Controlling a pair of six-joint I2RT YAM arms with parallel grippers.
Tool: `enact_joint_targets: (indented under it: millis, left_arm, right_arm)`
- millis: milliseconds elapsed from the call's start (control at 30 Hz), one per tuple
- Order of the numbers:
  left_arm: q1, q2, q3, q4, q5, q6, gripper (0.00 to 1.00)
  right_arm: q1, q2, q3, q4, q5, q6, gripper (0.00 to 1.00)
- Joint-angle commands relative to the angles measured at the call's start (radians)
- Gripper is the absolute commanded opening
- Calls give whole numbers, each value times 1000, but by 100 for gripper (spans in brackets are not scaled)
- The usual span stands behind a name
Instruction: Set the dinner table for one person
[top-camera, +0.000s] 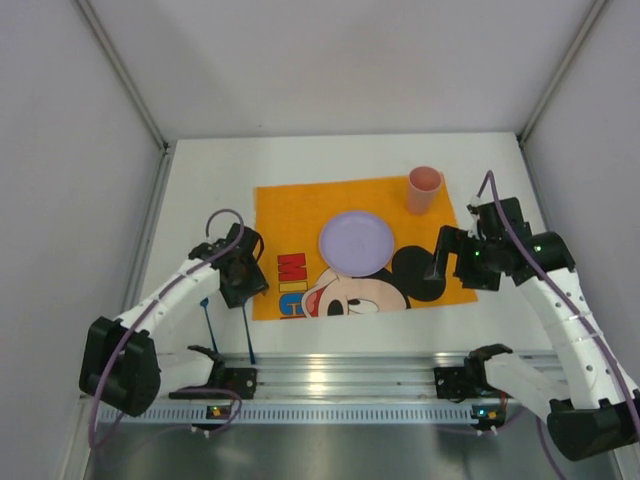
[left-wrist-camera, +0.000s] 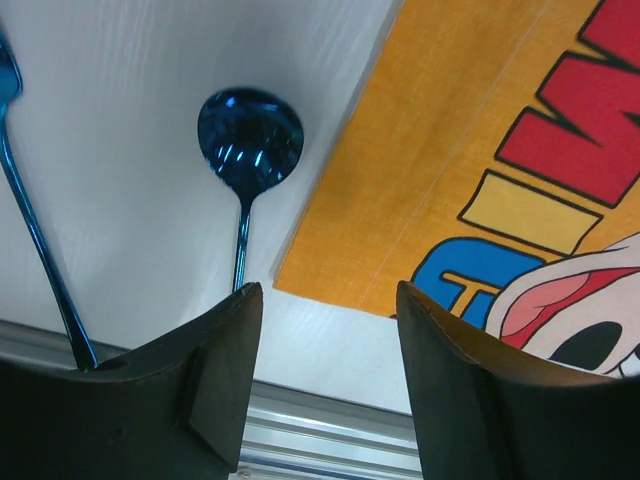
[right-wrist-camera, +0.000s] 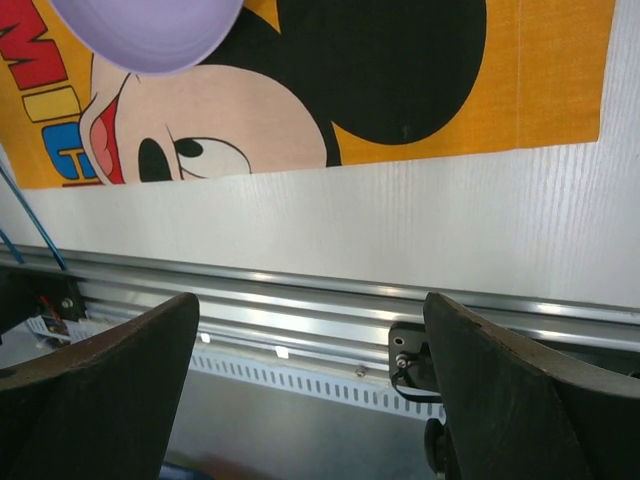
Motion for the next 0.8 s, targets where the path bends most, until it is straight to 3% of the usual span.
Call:
enact_joint_targets:
  millis: [0,267,500,767]
  left_arm:
    - [-47,-75,-54,-50,-68,-182,60]
    - [-72,-147,-174,-61,-121,-236,54]
    - [-70,-58,-189,13,-170,-231,49]
    - [-66,37,-198,89,-221,-213,37]
  right_arm:
    - [35,-41,-7,24,0,6,95]
    - [92,-67,-6,-7,47,-11,95]
    - [133,-56,25,-31,96,-29,96]
    - [166,-37,56,-47,152,-46,97]
